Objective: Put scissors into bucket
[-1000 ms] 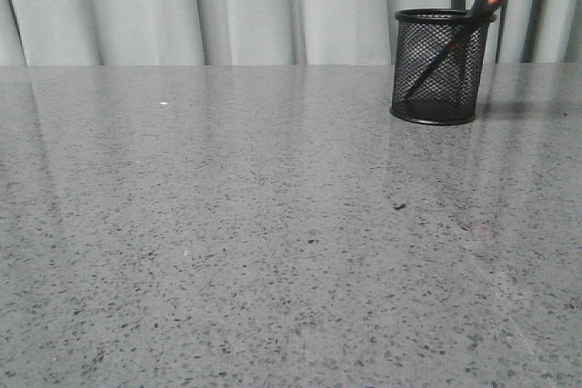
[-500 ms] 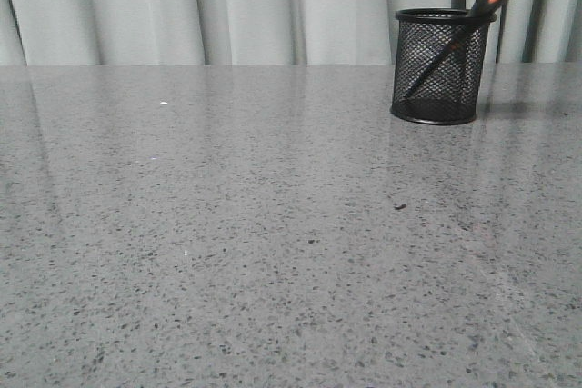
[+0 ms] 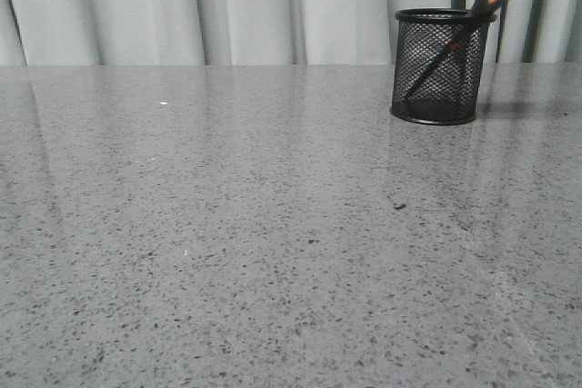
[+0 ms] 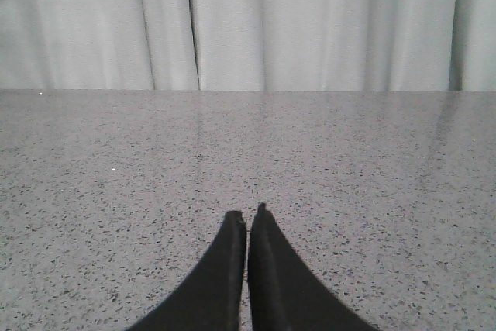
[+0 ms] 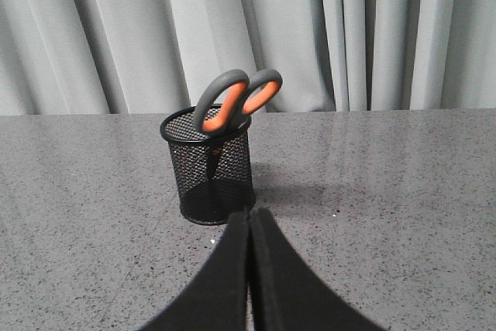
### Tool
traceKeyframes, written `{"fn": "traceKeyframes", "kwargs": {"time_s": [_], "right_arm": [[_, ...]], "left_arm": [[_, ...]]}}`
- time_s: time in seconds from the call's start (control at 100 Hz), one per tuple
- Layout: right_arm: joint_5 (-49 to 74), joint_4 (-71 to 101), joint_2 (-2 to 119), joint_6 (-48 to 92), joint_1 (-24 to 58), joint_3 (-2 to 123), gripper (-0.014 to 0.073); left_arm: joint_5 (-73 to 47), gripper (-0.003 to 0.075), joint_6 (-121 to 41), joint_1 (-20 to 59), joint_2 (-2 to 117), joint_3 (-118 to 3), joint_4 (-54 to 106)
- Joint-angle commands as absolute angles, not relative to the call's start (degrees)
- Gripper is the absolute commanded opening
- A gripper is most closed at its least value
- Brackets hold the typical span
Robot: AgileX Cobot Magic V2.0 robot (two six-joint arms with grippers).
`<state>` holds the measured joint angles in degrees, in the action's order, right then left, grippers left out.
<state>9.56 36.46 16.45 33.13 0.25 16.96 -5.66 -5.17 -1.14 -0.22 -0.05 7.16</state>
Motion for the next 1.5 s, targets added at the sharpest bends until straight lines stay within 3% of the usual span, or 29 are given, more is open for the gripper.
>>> {"fn": "traceKeyframes", "kwargs": {"time_s": [0.0, 0.22, 0.42, 0.75, 1.49], "right_arm": [[5.8, 36.75, 16.82, 33.41, 0.19, 18.45, -0.007], [5.7, 31.71, 16.82, 32.35, 0.19, 17.89, -0.007], [4.92, 1.43, 14.78, 3.33, -0.41, 13.03, -0.007], [5.05, -0.85, -1.95, 3.21, -1.91, -1.02, -0.007], [5.47, -1.38, -1.54, 3.21, -2.15, -2.17, -0.007]], "left_arm": [[-1.37, -0.002, -4.63, -1.3, -1.76, 0.93, 7.77], [-1.37, -0.002, -4.63, -1.3, -1.76, 0.93, 7.77], [-1.37, -0.002, -4.63, -1.3, -1.76, 0.93, 7.77], [-1.37, -0.002, -4.63, -1.3, -1.76, 0.93, 7.77], [-1.37, -0.002, -4.63, -1.3, -1.65, 0.93, 7.77]]}}
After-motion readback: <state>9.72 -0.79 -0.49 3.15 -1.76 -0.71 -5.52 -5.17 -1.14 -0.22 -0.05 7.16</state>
